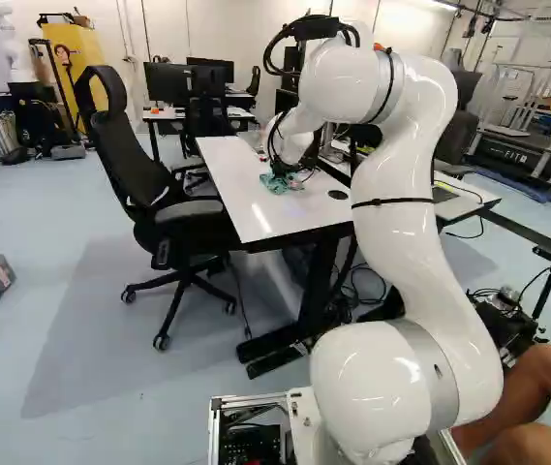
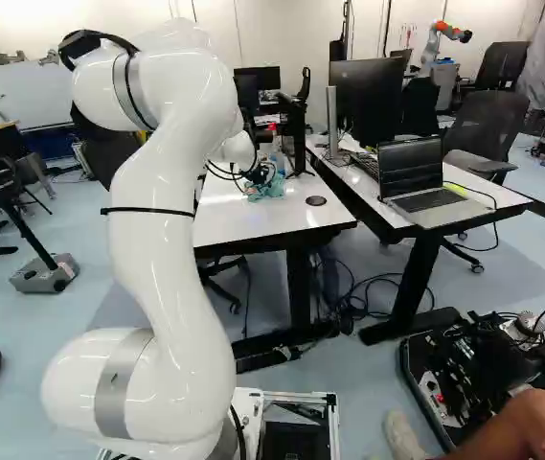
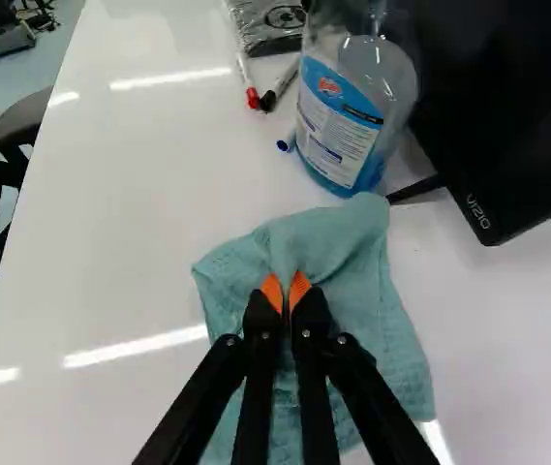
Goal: Clean the table with the green towel
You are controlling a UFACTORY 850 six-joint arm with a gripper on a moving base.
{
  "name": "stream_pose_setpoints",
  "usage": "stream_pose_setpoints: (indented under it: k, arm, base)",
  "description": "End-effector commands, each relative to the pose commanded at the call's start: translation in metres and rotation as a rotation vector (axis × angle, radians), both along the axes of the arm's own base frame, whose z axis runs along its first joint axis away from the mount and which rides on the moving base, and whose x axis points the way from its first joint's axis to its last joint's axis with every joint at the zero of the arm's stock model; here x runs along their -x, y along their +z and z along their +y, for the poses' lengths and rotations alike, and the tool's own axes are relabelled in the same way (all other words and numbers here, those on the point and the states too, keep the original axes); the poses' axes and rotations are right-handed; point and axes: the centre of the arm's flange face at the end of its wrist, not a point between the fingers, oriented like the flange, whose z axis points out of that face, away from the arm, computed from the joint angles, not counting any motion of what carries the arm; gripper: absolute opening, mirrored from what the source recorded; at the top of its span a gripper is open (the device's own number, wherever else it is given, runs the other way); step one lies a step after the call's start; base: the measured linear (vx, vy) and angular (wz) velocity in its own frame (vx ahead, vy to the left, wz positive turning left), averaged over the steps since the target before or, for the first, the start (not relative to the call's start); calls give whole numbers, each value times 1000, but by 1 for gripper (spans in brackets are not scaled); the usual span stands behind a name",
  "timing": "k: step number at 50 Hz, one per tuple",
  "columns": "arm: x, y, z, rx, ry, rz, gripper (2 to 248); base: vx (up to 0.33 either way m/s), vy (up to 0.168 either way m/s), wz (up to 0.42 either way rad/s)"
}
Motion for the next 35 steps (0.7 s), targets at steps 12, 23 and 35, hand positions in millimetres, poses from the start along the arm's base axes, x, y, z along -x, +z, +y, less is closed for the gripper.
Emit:
stream_pose_setpoints:
  k: [12, 23, 35]
  arm:
    - [5, 1, 21, 0, 30, 4, 28]
    - [16, 2, 39, 1, 56, 13, 28]
    - [34, 4, 50, 2, 75, 28, 28]
  base:
    - [0, 0, 0]
    - [0, 0, 0]
    - [0, 0, 0]
